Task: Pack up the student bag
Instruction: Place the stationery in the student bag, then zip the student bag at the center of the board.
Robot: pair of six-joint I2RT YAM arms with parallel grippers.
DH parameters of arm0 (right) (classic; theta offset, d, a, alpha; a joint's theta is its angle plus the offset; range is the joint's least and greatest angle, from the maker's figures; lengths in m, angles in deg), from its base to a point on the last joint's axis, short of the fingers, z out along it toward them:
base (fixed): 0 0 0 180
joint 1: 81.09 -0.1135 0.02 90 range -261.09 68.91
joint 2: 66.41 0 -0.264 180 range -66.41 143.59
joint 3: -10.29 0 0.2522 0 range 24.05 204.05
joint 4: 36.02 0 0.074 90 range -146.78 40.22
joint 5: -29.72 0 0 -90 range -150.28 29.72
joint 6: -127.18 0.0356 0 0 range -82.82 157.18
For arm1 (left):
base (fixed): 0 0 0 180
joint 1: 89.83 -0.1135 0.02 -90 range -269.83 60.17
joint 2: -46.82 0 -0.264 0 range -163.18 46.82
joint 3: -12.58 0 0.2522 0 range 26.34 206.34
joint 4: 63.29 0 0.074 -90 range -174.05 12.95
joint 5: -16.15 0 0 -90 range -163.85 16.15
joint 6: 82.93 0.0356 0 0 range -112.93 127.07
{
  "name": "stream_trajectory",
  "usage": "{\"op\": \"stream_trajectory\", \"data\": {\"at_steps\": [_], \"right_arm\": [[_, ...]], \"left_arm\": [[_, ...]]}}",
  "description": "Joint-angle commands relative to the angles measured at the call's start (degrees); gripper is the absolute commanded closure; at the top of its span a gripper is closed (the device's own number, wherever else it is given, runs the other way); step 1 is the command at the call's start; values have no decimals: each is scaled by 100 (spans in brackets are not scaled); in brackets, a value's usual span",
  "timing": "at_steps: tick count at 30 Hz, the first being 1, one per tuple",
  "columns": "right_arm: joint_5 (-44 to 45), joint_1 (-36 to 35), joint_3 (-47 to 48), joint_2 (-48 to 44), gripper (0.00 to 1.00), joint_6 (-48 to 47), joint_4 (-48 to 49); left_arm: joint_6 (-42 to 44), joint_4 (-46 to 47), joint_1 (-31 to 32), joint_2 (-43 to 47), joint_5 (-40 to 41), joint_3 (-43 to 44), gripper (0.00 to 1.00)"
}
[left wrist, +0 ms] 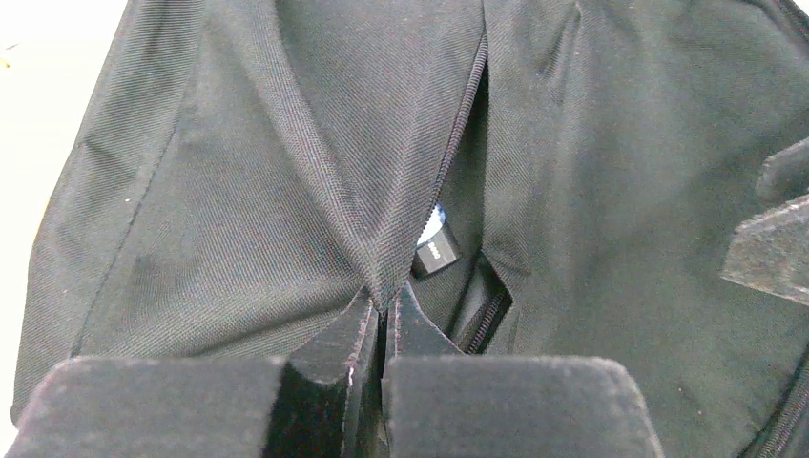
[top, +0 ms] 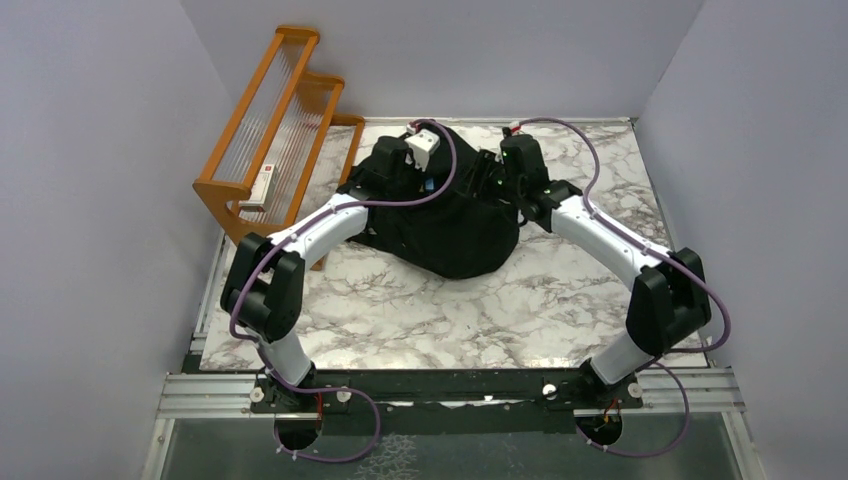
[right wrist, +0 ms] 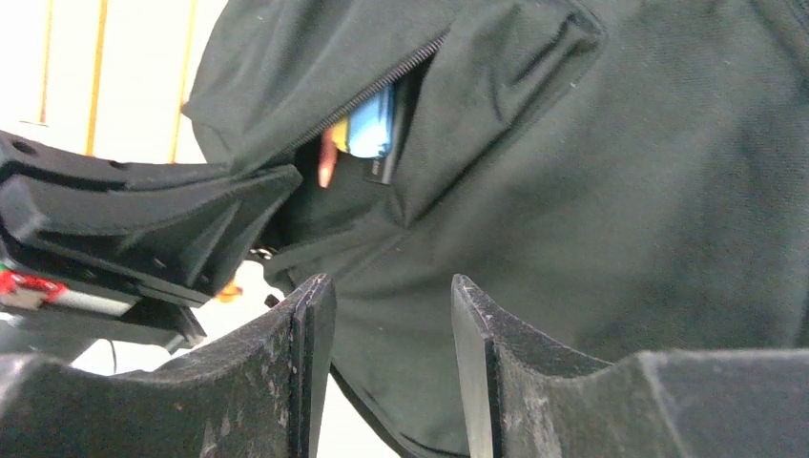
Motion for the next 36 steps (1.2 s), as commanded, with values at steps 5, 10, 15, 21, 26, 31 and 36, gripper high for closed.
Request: {"op": "stream_trajectory", "data": {"at_steps": [5, 10, 15, 21, 26, 31, 36], "right_arm": [[564, 65, -653, -735, 49, -640, -171], [547, 110, -818, -989, 49, -832, -176], [516, 124, -819, -1142, 49, -1037, -235], [409, 133, -862, -1152, 50, -1250, -49], [152, 133, -829, -1172, 49, -1571, 99], [-56, 127, -841, -1254, 46, -2067, 465], [-841, 133, -1195, -1334, 45, -2711, 1585]], "left_arm": [[-181, 194, 200, -343, -1355, 230, 87], [-328, 138, 212, -647, -1746, 475, 67], [-497, 44, 212, -606, -1868, 578, 59], [-701, 44, 114, -117, -1596, 561, 51], [-1216, 267, -157, 283, -1585, 420, 48], [-1923, 645, -485, 926, -1194, -228, 47], [-2506, 520, -793, 1692, -298, -909, 45]]}}
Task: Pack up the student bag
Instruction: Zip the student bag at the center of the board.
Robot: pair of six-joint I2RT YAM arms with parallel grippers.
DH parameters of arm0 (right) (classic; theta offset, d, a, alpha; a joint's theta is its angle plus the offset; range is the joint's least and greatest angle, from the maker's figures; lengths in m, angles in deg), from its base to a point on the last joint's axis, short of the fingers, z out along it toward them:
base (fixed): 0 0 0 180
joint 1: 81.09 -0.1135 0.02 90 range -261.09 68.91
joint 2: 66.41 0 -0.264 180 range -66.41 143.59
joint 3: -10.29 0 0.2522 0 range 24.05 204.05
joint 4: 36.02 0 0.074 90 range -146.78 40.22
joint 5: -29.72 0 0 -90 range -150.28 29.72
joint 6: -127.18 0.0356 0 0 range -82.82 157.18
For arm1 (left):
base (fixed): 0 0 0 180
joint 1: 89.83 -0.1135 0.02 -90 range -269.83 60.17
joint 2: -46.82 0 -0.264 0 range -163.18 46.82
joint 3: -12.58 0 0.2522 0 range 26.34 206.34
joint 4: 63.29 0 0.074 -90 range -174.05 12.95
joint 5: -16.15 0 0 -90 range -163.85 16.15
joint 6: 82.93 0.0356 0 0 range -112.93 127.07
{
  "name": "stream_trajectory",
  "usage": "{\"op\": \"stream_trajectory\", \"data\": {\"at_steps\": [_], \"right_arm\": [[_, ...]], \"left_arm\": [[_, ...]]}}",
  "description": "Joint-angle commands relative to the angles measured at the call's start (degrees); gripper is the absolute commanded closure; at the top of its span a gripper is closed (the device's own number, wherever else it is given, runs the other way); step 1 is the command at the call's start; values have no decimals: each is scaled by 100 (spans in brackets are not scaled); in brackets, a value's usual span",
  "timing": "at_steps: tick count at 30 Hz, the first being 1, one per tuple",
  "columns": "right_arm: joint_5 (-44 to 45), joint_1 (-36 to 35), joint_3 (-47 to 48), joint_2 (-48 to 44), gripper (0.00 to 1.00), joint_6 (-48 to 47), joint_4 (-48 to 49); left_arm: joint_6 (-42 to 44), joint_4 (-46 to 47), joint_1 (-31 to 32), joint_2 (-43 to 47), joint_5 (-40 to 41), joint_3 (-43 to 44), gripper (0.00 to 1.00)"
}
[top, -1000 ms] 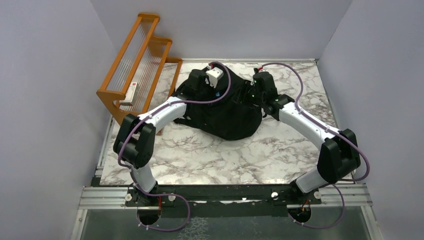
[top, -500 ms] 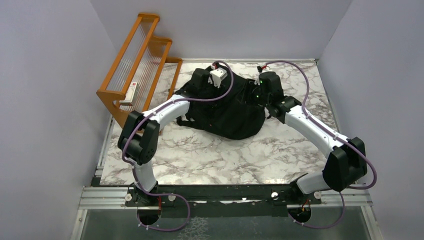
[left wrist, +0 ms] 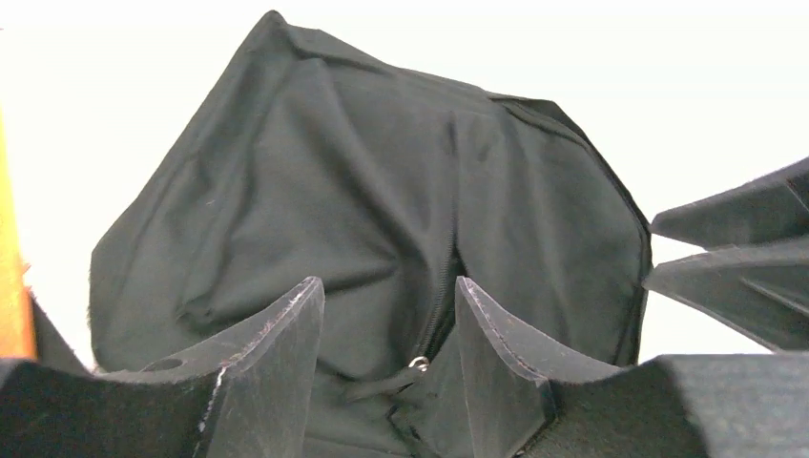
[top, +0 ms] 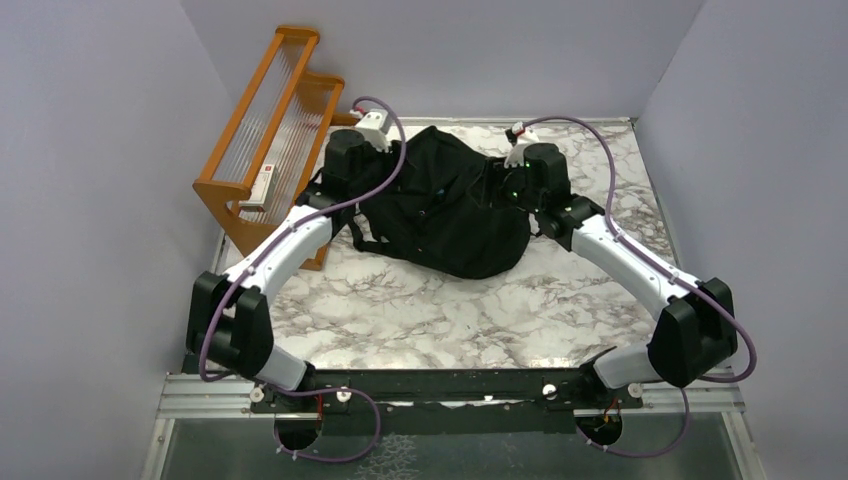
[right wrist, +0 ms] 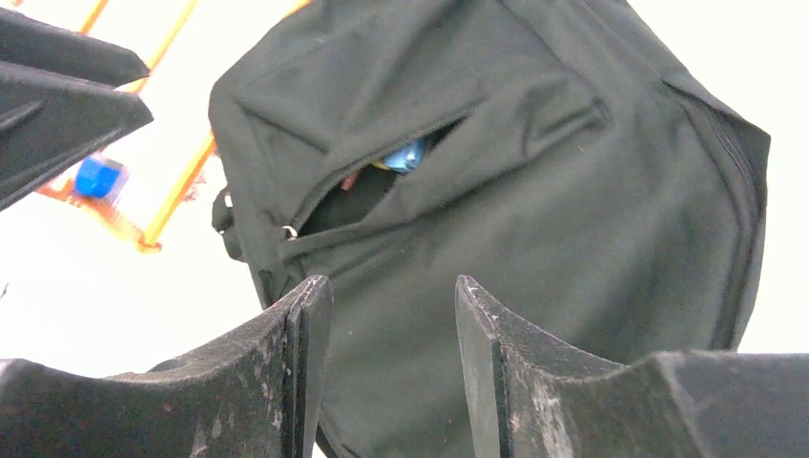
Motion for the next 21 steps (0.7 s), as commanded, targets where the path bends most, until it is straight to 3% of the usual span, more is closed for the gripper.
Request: {"op": "stream_trajectory", "data": {"at_steps": [1, 11, 14, 17, 21], "right_arm": [[-1025, 26, -375, -212, 45, -812, 1454], [-3672, 13, 422, 477, 41, -2378, 1538], [-3586, -178, 892, 867, 42, -2977, 1019], [-2945, -602, 1649, 1353, 42, -4071, -81], [-2334, -1040, 2191, 1747, 42, -5213, -754]], "left_arm": [[-873, -12, -260, 655, 975, -568, 44], [-2395, 57, -446, 1523, 1303, -1820, 41], [-2605, 109, -446, 1548, 1270, -1963, 40], [-2628, 109, -451, 1551, 1234, -2006, 40], [-2570, 69, -459, 1552, 1229, -1988, 40]]}}
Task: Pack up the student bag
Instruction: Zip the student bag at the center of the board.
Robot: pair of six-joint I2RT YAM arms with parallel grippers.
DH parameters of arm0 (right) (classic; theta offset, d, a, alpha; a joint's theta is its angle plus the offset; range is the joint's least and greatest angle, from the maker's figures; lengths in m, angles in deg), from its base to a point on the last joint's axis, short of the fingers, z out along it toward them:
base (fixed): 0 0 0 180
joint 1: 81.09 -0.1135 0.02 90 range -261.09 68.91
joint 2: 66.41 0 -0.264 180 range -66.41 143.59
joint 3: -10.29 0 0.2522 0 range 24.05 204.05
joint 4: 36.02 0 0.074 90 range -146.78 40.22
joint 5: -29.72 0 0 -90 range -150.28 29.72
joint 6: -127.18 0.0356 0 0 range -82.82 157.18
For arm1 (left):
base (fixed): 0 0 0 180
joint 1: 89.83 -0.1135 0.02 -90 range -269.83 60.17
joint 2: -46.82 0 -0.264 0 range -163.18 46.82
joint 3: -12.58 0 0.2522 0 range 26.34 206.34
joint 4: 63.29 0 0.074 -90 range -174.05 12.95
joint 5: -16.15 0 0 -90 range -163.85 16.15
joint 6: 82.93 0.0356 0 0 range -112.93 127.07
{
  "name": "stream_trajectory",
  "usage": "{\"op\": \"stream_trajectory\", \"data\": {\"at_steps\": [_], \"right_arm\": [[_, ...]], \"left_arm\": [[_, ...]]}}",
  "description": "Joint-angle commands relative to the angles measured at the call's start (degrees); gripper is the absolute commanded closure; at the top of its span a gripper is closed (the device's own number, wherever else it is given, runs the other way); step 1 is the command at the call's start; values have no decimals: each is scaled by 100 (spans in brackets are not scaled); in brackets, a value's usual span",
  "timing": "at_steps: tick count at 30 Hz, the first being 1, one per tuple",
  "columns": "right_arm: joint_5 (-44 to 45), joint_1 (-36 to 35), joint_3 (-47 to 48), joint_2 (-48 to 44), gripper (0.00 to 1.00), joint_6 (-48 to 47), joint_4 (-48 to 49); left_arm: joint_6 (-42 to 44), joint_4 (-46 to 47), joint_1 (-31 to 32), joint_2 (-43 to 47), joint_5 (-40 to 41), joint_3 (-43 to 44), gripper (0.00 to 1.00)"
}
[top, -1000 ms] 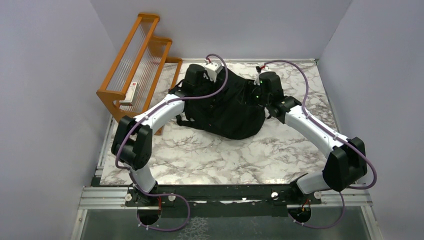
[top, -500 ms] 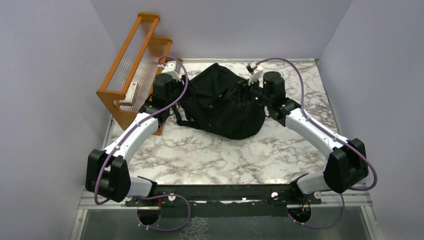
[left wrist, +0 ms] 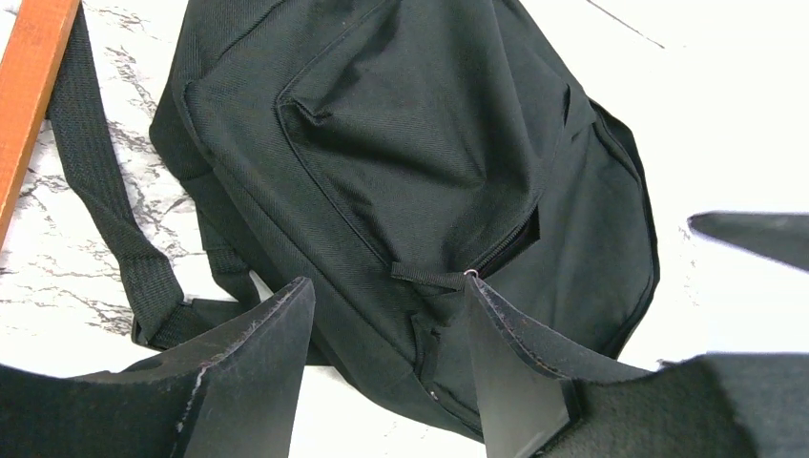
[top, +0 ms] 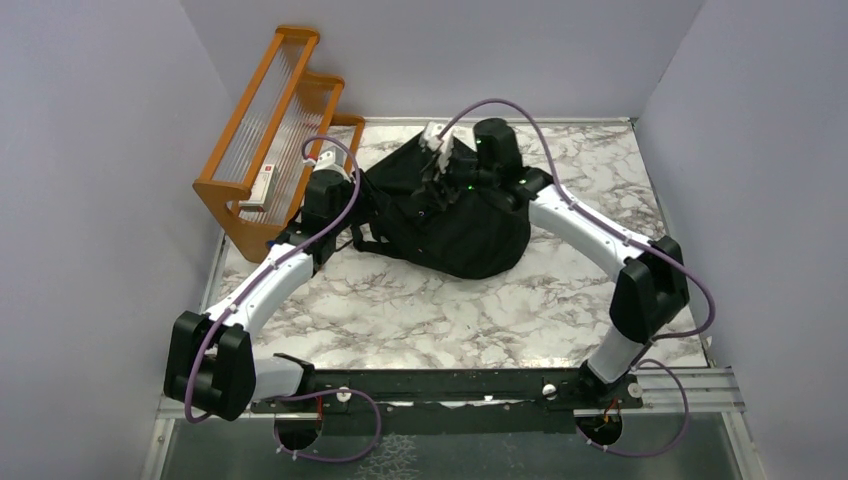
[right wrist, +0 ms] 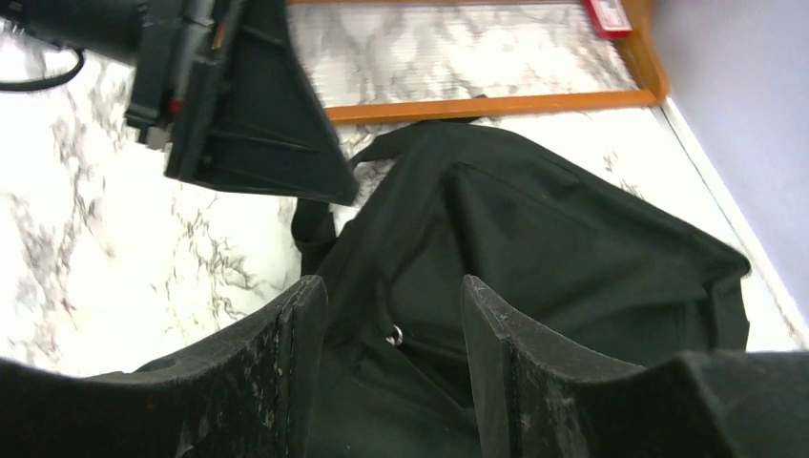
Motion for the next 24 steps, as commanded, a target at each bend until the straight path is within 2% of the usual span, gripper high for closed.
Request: {"op": "stream_trajectory", "data": {"at_steps": [1, 4, 8, 15, 24], "right_arm": [[613, -479, 661, 408, 42, -1770, -1252], [815, -641, 1432, 926, 42, -2339, -2112], [1104, -757, 2064, 1478, 44, -2548, -2901], [1433, -859, 2551, 1965, 45, -2481, -3399], [1733, -1141, 3032, 2508, 45, -2442, -3764]], "left_arm": [[-101, 53, -23, 166, 94, 22, 39], [-84, -109, -48, 259, 165, 44, 39], [-181, -331, -113, 466, 593, -49, 40], [-431, -581, -191, 827, 1081, -216, 43], [-384, -659, -208, 942, 1130, -272, 43]]}}
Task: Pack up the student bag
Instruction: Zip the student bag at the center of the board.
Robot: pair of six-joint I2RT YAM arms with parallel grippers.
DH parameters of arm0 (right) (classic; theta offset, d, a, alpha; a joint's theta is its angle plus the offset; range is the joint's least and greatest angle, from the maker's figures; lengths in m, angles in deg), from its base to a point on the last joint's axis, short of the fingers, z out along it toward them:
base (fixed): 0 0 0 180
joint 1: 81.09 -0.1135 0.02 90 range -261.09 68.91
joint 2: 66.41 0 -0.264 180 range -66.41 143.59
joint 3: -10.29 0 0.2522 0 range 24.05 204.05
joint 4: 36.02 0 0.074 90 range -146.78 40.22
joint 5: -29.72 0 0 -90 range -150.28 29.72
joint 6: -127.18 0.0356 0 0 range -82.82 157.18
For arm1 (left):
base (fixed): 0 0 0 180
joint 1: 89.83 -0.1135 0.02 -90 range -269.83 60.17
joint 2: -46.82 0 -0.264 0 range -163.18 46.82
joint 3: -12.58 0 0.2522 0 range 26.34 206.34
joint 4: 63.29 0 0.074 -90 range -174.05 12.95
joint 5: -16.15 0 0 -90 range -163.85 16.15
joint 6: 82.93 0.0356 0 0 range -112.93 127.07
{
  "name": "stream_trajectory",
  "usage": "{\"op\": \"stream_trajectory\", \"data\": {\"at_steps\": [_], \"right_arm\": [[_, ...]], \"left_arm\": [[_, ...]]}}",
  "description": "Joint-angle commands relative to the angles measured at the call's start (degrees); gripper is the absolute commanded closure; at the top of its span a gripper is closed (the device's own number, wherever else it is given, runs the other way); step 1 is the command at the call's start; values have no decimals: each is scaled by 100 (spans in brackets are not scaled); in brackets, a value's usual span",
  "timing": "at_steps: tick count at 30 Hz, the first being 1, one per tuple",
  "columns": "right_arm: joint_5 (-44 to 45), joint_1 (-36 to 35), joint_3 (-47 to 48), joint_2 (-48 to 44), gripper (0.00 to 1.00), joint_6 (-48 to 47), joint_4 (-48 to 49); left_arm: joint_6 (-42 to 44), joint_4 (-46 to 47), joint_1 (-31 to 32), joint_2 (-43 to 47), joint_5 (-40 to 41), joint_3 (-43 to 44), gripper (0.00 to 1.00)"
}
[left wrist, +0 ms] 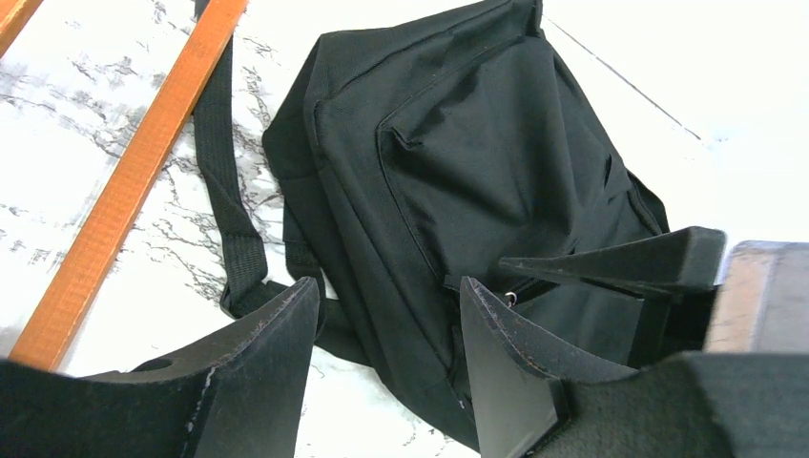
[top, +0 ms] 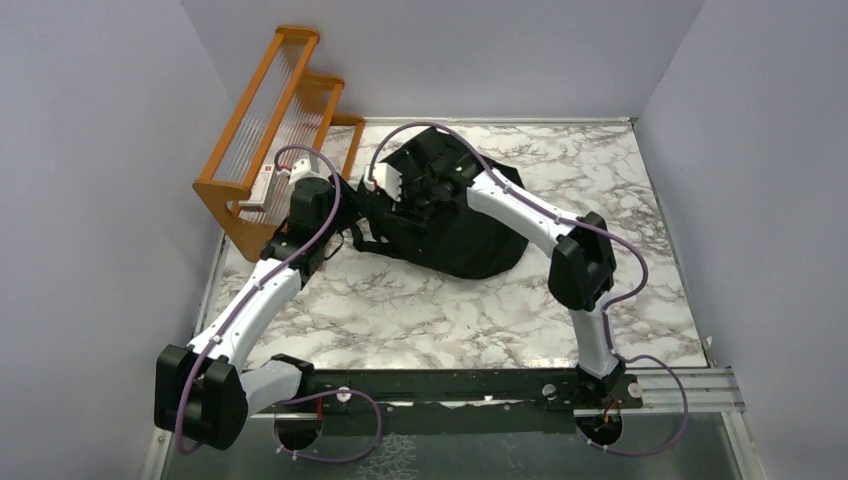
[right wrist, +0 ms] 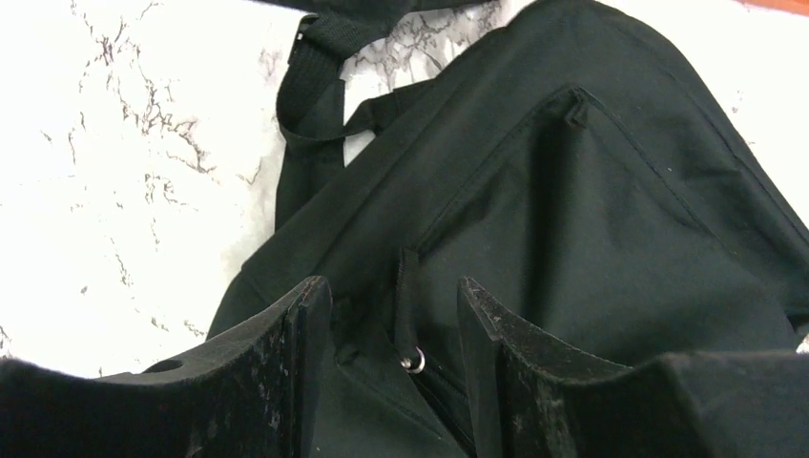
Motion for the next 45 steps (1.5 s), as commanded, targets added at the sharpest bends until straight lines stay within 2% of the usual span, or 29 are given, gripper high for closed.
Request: {"op": "stream_trajectory", "data": {"at_steps": [1, 12, 19, 22, 25, 28, 31, 39, 45], "right_arm": [[443, -184, 308, 327, 45, -77, -348], [1299, -296, 321, 562, 47, -97, -232], [1392, -297, 217, 475, 51, -104, -18], [1468, -302, 245, 509, 57, -96, -15], [1464, -303, 222, 495, 68, -90, 23], [1363, -295, 194, 454, 81, -62, 60], [1206, -298, 169, 385, 98, 16, 134], [997, -223, -137, 47, 99, 537, 801], [813, 80, -553, -306, 99, 1473, 1581]], "left_arm": [[-39, -36, -34, 153, 182, -84, 43], [16, -6, -51, 181, 108, -135, 43], [-8, 40, -60, 207, 86, -187, 43], [-12, 22, -60, 219, 104, -205, 43], [-12, 30, -69, 221, 96, -209, 43], [-12, 35, -69, 222, 102, -214, 43], [-12, 33, -69, 228, 104, -218, 43], [-4, 45, -69, 229, 48, -236, 43], [65, 304, -78, 199, -234, -324, 43]]}}
